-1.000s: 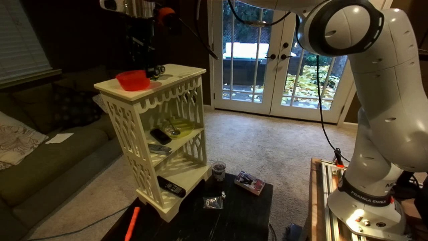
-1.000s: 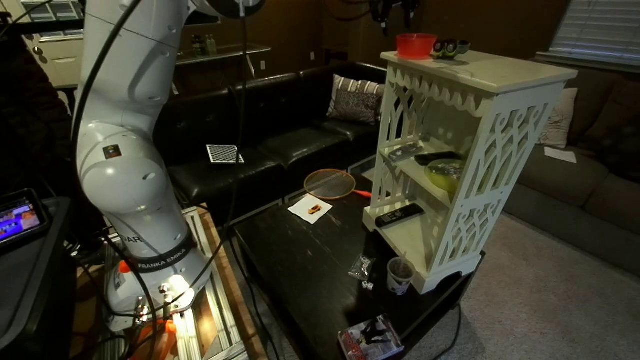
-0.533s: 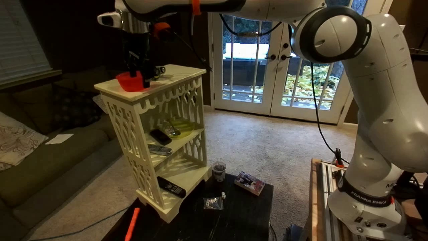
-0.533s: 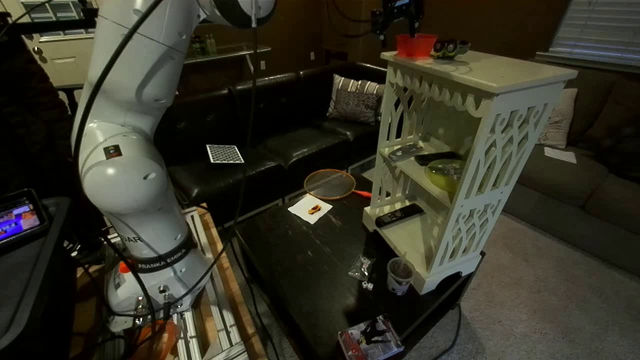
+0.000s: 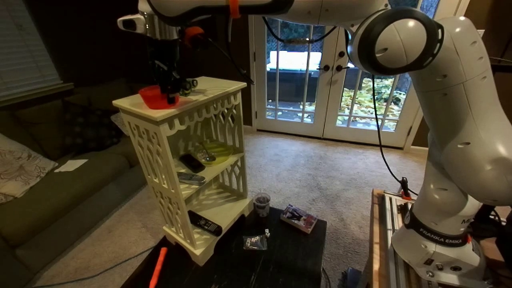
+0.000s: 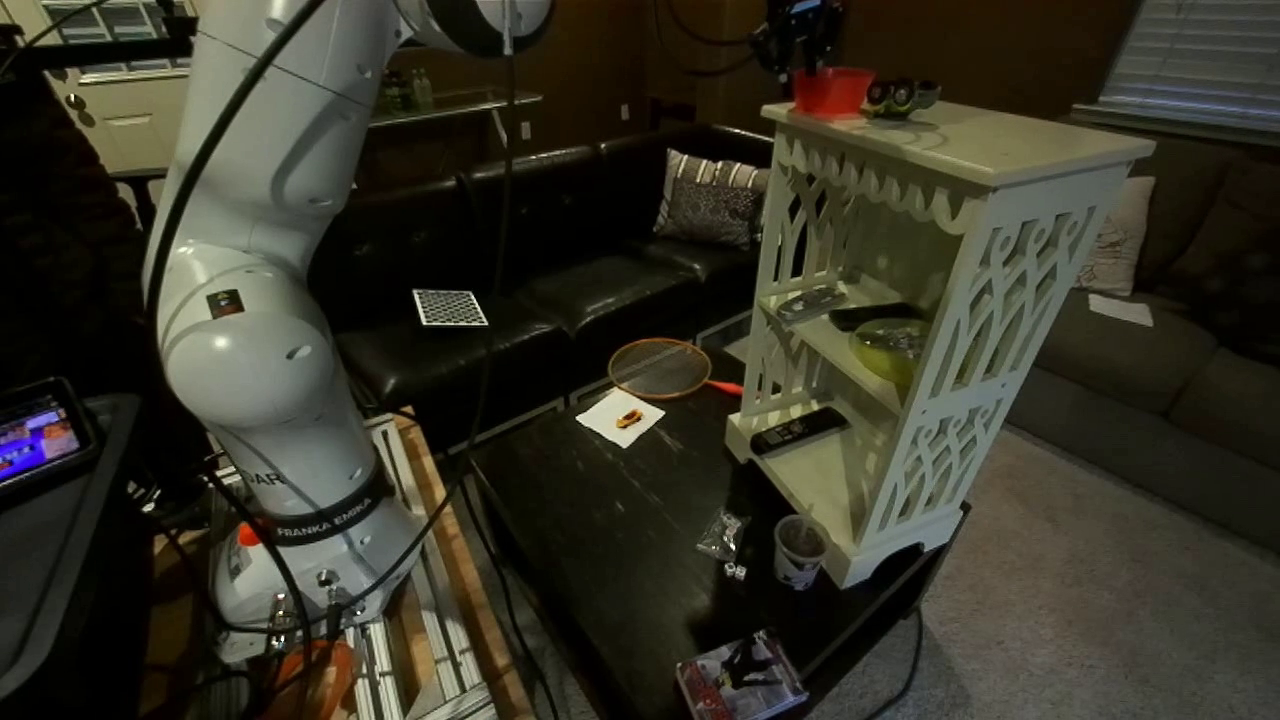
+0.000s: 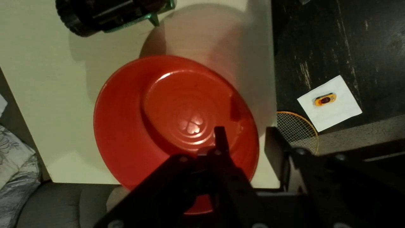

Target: Put the red bowl on the table

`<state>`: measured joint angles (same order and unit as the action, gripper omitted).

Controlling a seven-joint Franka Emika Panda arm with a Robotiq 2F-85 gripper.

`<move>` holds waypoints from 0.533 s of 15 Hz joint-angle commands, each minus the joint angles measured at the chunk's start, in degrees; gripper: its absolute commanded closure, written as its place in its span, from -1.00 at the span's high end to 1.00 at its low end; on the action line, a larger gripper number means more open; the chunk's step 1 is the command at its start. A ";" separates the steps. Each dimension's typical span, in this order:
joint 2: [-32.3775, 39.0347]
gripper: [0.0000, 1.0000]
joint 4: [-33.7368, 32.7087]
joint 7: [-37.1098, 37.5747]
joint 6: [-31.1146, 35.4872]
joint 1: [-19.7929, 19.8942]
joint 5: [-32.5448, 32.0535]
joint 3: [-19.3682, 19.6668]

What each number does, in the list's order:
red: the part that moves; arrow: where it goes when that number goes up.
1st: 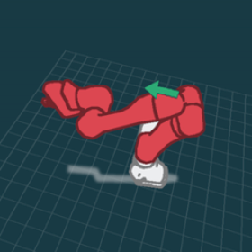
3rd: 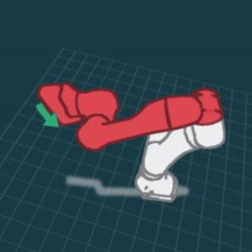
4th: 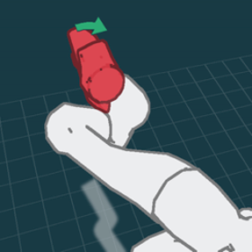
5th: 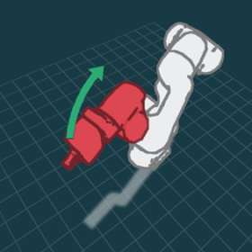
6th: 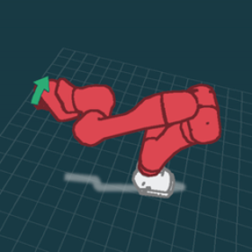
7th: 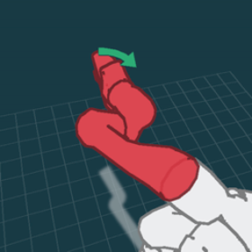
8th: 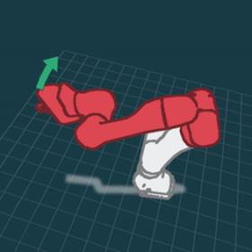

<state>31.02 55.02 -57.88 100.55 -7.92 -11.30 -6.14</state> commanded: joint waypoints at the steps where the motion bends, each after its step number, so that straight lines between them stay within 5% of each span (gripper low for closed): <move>1: 1.04 -0.87 -2.45 0.67 -0.68 -0.45 -0.68 0.43; 3: 0.95 -1.00 -2.61 0.69 -0.72 -0.48 -0.71 0.56; 8: -0.88 -0.98 -3.79 0.07 -0.20 -0.50 0.11 -0.10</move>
<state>30.99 53.64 -57.88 100.55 -7.96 -11.29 -5.96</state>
